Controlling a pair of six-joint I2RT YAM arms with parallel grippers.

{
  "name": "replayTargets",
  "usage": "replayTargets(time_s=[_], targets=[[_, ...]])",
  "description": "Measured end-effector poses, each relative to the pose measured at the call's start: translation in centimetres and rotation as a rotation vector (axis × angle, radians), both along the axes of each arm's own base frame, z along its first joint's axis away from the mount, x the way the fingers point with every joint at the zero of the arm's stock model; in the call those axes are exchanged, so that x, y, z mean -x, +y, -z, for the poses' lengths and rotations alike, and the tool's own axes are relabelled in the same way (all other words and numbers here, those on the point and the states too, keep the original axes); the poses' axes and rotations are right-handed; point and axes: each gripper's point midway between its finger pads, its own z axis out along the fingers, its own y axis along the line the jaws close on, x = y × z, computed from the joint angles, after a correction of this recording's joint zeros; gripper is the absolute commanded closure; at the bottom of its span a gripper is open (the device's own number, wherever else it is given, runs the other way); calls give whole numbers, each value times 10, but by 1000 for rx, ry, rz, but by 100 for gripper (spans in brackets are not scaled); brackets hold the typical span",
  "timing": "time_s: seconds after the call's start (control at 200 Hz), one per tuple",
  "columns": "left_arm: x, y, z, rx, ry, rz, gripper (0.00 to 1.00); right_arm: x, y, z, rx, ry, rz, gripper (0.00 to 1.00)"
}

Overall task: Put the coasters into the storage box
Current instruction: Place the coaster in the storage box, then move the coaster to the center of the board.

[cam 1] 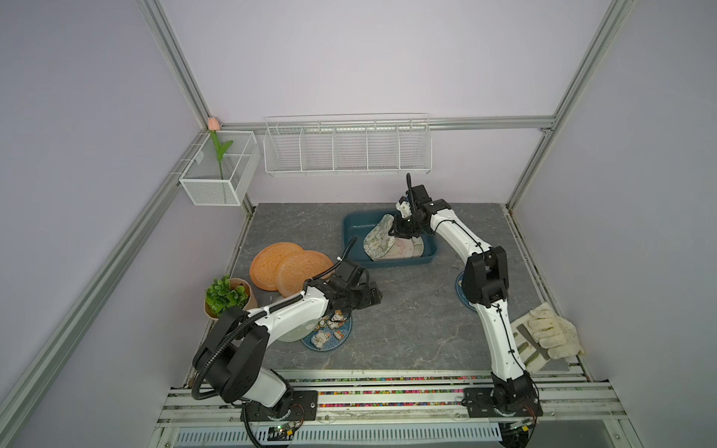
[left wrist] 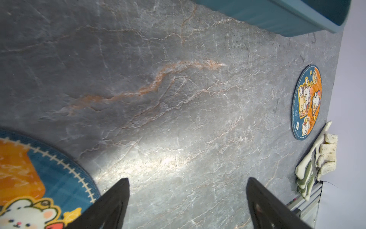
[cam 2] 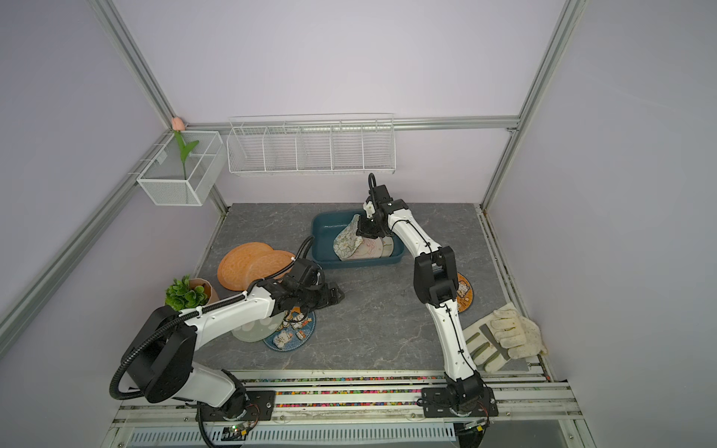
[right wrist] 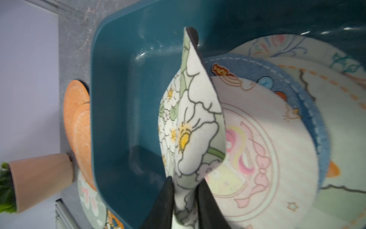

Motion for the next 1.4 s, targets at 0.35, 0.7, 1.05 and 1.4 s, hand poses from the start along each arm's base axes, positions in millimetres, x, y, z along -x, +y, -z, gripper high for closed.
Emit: replayTargets(time_s=[0.35,0.7,1.05,1.4], targets=[[0,0,0,-1,0,0,8,17,-26,28,130,47,-6,7],[0,0,11,-21,21,3,8,49,-58,-23,139,8,0,4],[-8,-8,7,-4,5,5,4,86,-162,-34,169,55,144,11],[-15,-19,9,11,17,23,1,93,-278,-8,238,164,387,11]])
